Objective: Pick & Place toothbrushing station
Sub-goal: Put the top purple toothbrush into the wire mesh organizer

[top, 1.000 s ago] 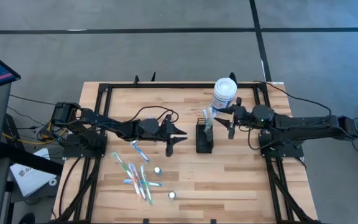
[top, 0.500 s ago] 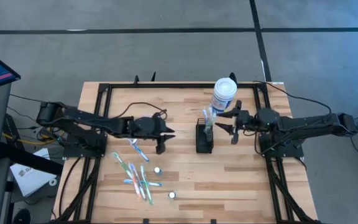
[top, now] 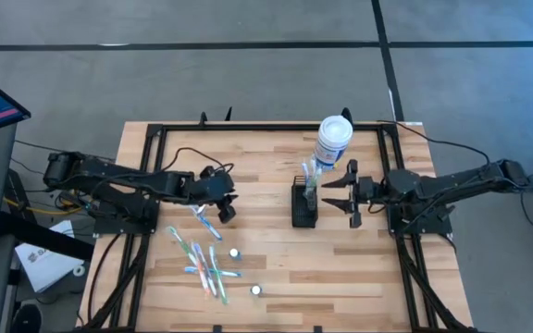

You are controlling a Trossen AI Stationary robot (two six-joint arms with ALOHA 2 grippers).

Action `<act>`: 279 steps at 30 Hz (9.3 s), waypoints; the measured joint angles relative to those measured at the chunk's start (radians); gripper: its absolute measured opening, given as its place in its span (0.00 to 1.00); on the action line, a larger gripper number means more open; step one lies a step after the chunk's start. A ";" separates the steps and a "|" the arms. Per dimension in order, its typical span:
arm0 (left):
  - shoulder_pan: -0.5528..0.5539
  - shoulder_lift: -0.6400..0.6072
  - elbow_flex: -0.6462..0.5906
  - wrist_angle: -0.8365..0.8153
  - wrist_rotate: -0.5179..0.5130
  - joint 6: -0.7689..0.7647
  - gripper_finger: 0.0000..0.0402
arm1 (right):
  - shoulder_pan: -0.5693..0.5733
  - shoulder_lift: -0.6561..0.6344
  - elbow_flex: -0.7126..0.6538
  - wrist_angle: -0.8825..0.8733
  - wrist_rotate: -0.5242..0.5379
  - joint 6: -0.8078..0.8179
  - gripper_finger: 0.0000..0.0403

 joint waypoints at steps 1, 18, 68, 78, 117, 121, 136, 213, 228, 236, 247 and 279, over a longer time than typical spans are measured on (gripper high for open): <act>0.000 0.001 0.000 -0.017 -0.007 -0.012 0.23 | 0.006 0.004 0.000 0.001 0.000 0.000 0.42; 0.172 0.004 0.000 -0.222 -0.065 -0.101 0.23 | -0.001 0.041 0.000 0.008 0.023 0.000 0.42; 0.404 0.147 -0.151 0.024 0.157 -0.016 0.41 | -0.003 0.044 0.000 0.036 0.026 -0.008 0.42; 0.404 0.147 -0.151 0.029 0.153 -0.016 0.41 | -0.003 0.044 0.000 0.044 0.026 -0.010 0.42; 0.405 0.244 -0.150 0.102 0.160 -0.022 0.02 | -0.017 0.044 0.000 0.043 0.027 -0.008 0.42; 0.403 0.230 -0.155 0.150 0.169 0.001 0.01 | -0.017 0.044 0.000 0.043 0.027 -0.008 0.42; 0.349 0.107 -0.151 0.544 0.269 0.075 0.01 | -0.023 0.044 0.000 0.043 0.027 -0.008 0.42; 0.318 0.863 0.316 1.870 0.535 0.254 0.01 | -0.096 0.044 0.000 0.050 0.027 -0.089 0.42; 0.312 0.912 0.363 1.872 0.560 0.260 0.01 | -0.134 0.044 0.000 0.050 0.027 -0.089 0.42; 0.311 0.933 0.374 1.881 0.562 0.258 0.01 | -0.133 0.044 0.000 0.049 0.026 -0.088 0.42; 0.311 0.933 0.369 1.857 0.592 0.257 0.01 | -0.133 0.044 0.000 0.049 0.026 -0.085 0.42; 0.309 0.932 0.322 1.787 0.617 0.287 0.11 | -0.133 0.044 0.000 0.042 0.026 -0.086 0.42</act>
